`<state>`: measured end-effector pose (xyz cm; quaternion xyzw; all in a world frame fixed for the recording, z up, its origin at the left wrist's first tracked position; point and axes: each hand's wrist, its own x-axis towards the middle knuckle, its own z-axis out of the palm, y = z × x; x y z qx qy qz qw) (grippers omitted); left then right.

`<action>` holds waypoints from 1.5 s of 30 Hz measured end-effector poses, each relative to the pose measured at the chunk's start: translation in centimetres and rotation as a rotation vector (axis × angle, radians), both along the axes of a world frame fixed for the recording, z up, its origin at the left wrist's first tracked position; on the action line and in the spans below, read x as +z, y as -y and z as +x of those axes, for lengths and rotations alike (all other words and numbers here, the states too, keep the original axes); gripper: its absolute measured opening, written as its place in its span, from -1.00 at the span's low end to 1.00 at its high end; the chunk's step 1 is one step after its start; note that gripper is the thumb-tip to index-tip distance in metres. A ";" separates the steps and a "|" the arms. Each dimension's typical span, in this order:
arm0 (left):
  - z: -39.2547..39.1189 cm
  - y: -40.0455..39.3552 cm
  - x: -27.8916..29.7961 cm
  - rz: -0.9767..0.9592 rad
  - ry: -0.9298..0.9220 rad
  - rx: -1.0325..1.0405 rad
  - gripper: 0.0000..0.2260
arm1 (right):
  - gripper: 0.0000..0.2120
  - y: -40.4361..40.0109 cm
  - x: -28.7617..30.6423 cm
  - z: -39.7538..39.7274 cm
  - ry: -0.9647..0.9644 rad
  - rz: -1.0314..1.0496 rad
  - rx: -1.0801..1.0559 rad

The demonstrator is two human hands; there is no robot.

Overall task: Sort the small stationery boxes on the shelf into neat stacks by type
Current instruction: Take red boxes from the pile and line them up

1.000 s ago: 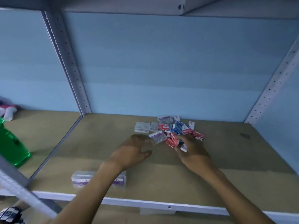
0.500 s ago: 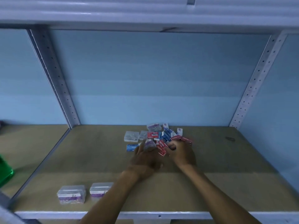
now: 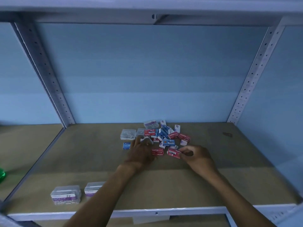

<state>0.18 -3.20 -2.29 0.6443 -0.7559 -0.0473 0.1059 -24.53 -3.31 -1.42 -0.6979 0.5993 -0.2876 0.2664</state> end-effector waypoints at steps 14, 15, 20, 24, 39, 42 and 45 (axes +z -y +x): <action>0.0 -1.1 2.5 -0.026 0.081 -0.040 -0.54 | -0.78 -1.0 -0.9 -1.6 0.024 0.077 0.085; 0.0 -1.2 3.0 -0.052 0.071 -0.063 -0.64 | -0.78 -1.0 -0.8 -1.7 0.005 0.081 0.093; -0.8 -0.9 5.2 0.101 0.160 -0.289 -0.56 | -0.79 -1.0 -0.5 -1.2 -0.031 0.103 0.104; -1.6 -0.8 5.1 0.141 0.159 -0.314 -0.58 | -0.88 -1.3 -0.4 -1.1 -0.031 0.082 0.114; 1.0 -2.1 4.4 0.193 -0.160 -0.153 -0.72 | -0.71 -1.9 -0.5 -2.2 -0.170 0.044 0.234; 1.7 -3.4 5.0 0.161 -0.221 -0.081 -0.74 | -0.76 -2.1 -0.6 -1.7 -0.236 0.004 0.269; 3.1 -4.6 5.3 0.139 -0.237 -0.050 -0.77 | -0.81 -2.2 -0.6 -1.5 -0.187 0.004 0.283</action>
